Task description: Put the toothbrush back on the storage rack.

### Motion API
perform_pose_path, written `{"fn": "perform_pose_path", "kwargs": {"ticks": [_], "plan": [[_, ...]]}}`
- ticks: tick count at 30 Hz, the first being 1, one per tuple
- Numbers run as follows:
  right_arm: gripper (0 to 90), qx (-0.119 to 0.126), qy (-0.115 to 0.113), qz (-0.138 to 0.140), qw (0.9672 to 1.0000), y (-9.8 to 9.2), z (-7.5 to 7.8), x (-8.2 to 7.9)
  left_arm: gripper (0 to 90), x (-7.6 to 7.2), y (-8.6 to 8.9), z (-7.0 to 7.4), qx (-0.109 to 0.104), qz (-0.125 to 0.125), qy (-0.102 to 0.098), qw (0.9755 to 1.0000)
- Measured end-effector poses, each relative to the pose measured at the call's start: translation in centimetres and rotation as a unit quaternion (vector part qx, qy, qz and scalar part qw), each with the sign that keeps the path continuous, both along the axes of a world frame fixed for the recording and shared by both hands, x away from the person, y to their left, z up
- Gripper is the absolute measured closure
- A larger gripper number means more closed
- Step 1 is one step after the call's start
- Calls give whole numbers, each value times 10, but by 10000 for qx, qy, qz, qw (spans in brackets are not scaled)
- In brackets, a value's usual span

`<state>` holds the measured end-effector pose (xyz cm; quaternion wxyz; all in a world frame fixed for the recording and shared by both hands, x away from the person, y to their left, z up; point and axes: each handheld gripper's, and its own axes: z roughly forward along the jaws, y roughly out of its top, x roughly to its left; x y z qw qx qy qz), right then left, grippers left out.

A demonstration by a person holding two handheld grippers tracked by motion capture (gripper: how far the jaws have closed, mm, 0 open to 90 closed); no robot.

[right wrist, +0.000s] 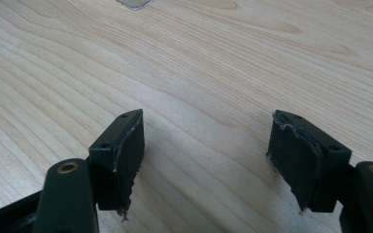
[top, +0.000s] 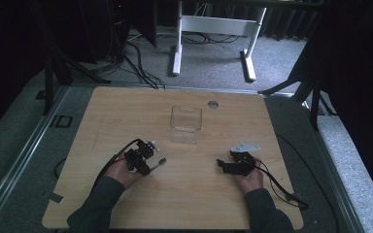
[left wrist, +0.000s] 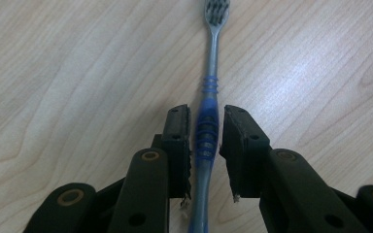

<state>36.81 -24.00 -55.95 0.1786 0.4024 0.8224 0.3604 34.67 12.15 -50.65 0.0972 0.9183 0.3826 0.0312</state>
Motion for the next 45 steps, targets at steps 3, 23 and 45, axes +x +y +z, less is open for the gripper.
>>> {"fn": "perform_pose_path", "kwargs": {"ticks": [3,23,45], "plan": [[287,0,-1,1,10000,0,0,0,730,0,-1,-2,63,-51,81,9999],[287,-4,2,2,10000,0,0,0,771,1,-3,-8,355,-120,237,9990],[286,0,5,-2,10000,0,0,0,779,6,2,-11,305,-76,283,9991]]}}
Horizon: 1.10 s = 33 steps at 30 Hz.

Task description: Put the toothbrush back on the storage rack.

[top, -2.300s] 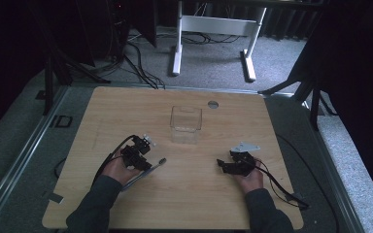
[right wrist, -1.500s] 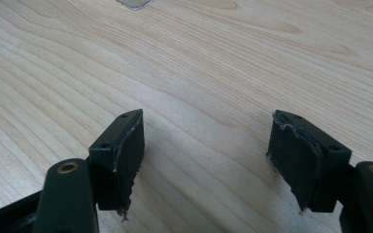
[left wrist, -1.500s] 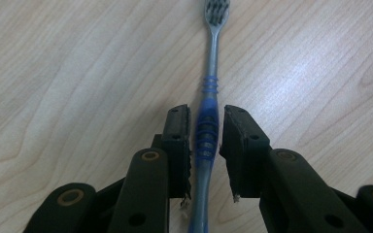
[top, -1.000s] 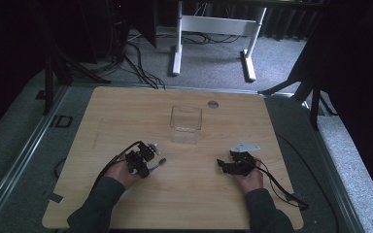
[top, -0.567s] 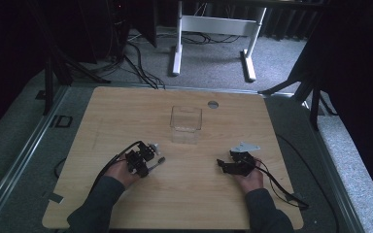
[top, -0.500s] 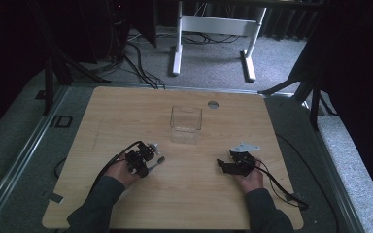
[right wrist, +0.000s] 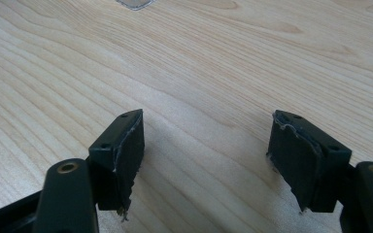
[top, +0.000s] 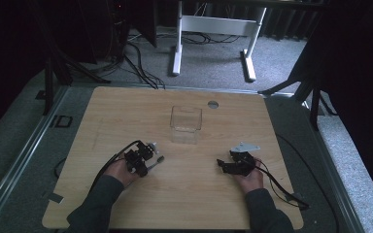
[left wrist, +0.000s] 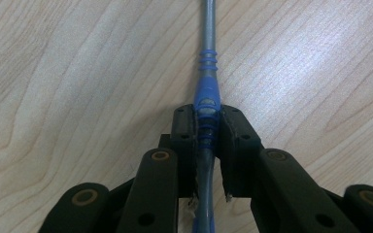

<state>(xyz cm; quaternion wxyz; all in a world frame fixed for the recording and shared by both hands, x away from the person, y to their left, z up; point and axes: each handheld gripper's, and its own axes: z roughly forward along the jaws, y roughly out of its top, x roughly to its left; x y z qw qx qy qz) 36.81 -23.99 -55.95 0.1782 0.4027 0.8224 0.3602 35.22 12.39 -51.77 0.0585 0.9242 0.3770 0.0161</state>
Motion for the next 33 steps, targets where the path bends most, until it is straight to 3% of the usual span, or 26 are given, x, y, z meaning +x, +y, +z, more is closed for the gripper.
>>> {"fn": "perform_pose_path", "kwargs": {"ticks": [7,14,33], "plan": [[286,-1,-4,7,10000,0,0,0,785,2,2,1,-25,31,51,10000],[286,2,-9,7,10000,0,0,0,786,1,10,13,-221,142,-145,9995],[286,4,-2,7,10000,0,0,0,785,1,25,28,-580,488,-516,9958]]}}
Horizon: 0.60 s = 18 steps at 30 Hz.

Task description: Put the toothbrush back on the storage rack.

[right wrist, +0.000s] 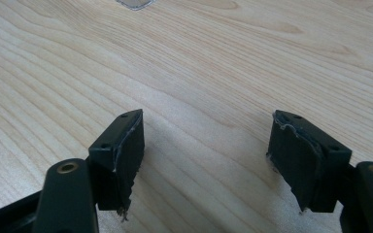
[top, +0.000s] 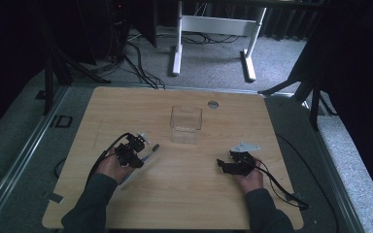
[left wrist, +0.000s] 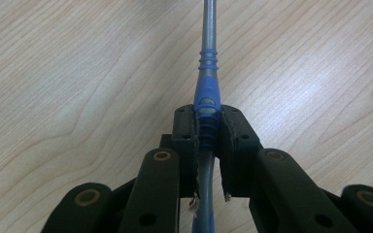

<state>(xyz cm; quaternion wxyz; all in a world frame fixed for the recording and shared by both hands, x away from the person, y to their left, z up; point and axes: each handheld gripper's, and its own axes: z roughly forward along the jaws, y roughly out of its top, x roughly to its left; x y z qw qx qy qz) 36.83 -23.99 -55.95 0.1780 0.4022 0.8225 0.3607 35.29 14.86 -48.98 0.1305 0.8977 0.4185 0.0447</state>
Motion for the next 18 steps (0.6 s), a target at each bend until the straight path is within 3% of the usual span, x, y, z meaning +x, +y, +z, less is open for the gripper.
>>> {"fn": "perform_pose_path", "kwargs": {"ticks": [18], "plan": [[286,-2,3,4,10000,0,0,0,785,-2,3,6,-194,84,-266,9994]]}}
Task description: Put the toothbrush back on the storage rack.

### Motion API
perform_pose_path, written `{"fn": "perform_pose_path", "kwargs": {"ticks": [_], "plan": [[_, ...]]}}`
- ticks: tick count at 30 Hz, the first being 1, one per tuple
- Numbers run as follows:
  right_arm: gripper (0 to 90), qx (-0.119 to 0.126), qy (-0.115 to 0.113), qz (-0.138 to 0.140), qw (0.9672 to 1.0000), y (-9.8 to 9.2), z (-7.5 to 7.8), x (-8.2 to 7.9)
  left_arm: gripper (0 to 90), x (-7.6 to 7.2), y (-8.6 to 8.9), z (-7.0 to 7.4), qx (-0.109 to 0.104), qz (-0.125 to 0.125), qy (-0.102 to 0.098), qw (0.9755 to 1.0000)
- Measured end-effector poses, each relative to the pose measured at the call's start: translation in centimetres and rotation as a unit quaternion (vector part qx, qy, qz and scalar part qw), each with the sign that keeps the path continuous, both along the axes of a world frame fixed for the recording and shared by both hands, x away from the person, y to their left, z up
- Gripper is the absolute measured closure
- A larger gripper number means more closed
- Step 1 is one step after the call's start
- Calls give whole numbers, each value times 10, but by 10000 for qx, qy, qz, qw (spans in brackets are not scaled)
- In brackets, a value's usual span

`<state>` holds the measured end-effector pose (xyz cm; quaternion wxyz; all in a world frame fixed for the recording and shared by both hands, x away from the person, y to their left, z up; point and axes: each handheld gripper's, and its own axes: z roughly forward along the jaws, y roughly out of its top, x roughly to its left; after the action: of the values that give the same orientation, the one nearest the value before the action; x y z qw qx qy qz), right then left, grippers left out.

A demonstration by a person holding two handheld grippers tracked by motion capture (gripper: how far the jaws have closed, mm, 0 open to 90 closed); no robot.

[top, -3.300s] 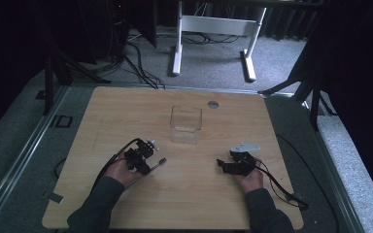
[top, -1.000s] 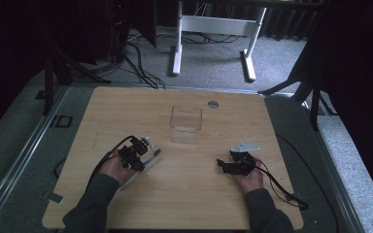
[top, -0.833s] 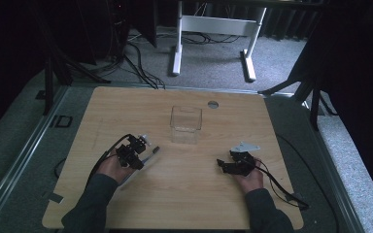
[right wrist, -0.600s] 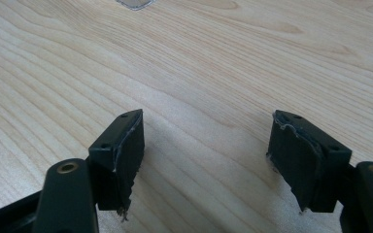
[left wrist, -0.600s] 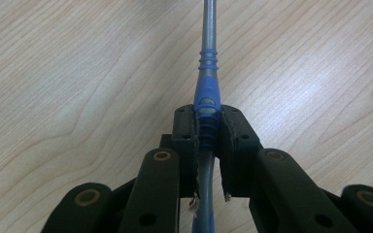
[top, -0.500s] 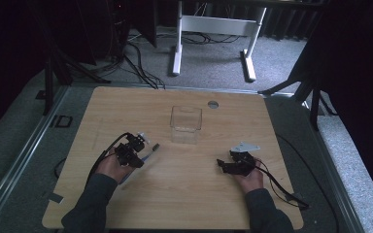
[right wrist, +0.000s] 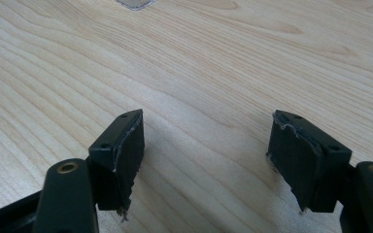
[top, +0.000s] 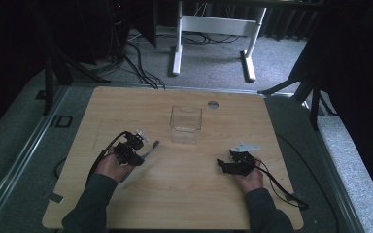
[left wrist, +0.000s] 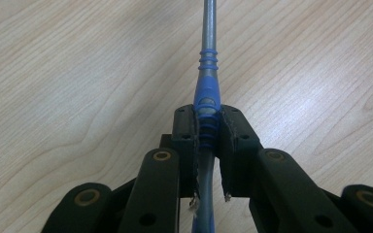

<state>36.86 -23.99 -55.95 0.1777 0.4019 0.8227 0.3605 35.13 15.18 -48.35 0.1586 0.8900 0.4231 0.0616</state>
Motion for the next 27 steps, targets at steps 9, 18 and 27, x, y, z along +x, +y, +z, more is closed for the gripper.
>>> {"fn": "perform_pose_path", "kwargs": {"ticks": [9,18,27], "plan": [[286,-3,5,6,10000,0,0,0,785,-1,1,4,-141,88,-236,9996],[286,-3,3,7,10000,0,0,0,785,-2,3,8,-264,141,-430,9986],[286,-3,4,7,10000,0,0,0,785,-3,1,10,-334,148,-636,9973]]}}
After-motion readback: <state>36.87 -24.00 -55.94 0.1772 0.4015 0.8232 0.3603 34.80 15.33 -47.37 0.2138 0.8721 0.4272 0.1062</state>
